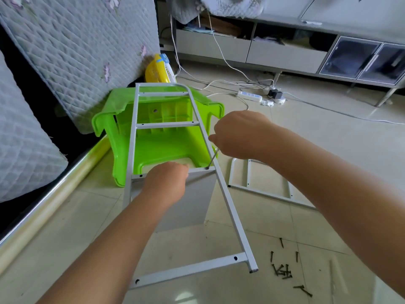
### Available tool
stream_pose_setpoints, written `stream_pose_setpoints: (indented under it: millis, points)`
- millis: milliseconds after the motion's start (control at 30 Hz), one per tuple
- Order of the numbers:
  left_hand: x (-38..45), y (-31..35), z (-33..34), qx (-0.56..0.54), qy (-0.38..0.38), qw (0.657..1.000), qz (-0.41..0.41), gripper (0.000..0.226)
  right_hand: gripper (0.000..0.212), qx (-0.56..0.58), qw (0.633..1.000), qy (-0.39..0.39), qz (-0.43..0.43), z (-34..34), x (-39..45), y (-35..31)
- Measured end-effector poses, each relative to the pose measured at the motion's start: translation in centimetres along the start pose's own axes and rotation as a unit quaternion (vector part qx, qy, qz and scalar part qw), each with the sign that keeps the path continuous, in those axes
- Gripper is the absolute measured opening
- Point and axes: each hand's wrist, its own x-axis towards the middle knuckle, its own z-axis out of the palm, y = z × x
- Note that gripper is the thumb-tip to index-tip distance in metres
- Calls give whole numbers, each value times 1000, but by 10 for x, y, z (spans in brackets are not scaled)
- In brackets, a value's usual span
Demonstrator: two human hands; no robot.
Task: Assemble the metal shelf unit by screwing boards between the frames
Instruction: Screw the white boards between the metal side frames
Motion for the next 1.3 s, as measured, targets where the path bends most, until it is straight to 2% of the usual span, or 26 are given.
stream_pose_setpoints:
  millis: [33, 100, 167, 267, 367, 467, 567, 633, 700, 833, 867, 933, 1033, 1200, 1300]
  points:
    - [0, -2, 1, -6, -12, 1000, 18, 22, 15, 13, 1000, -11, -15, 0, -1, -1]
    - [-2, -6, 0, -5, -57, 997, 49, 42, 7, 27, 998, -25, -49, 1, -3, 0]
    - [-9, -15, -2, 17, -83, 995, 46, 56, 15, 11, 997, -32, -73, -1, -1, 1]
    - [-19, -31, -1, 59, -93, 994, 11, 61, 18, -30, 996, -20, -85, -8, 1, 0]
    - [-24, -39, 1, 59, -88, 994, 10, 62, 25, -62, 995, -1, -81, -12, 4, -7]
    - [-24, -41, 7, 73, -51, 996, 18, 59, 23, -57, 998, 15, -12, -9, 9, -18]
    - [-24, -47, 14, 39, 60, 995, 65, 59, 15, -34, 997, 17, 62, -6, 16, -20]
    - [-24, -51, 19, 57, 133, 985, 93, 36, 17, -9, 998, 5, 61, -6, 19, -15]
    - [-23, -50, 21, 40, 167, 979, 113, 19, 25, 19, 999, -26, 30, -10, 20, -9]
    - [-21, -50, 19, -5, 149, 979, 136, 39, 15, 13, 995, -70, -68, -14, 15, -9]
    - [-22, -49, 18, -4, 134, 982, 136, 35, 16, 8, 994, -61, -85, -14, 14, -11]
    - [-23, -46, 15, -3, 103, 990, 97, 11, 17, -3, 993, -41, -107, -14, 10, -14]
    - [-22, -46, 18, -7, 60, 996, 64, 20, 19, -14, 994, -22, -106, -15, 3, -15]
    - [-28, -44, 15, 39, 33, 995, 89, 20, 24, -17, 996, -5, -83, -12, -2, -16]
    - [-31, -43, 12, 44, 30, 994, 92, 17, 24, 3, 999, 0, -40, -7, -5, -18]
